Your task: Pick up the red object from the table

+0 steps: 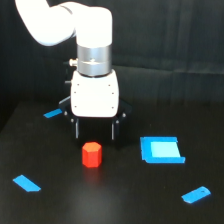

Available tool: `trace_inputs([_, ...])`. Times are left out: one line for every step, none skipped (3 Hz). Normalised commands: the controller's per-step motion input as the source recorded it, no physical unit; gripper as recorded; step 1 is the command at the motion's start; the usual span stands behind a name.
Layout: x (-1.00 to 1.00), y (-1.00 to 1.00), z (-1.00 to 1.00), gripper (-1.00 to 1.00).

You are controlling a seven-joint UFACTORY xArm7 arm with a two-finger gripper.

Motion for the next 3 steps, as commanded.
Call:
trace_inputs([0.32, -0.94, -0.1, 1.0])
trace_inputs([0.01, -0.81, -0.11, 1.0])
trace_inputs([0.03, -0.19, -0.15, -0.9])
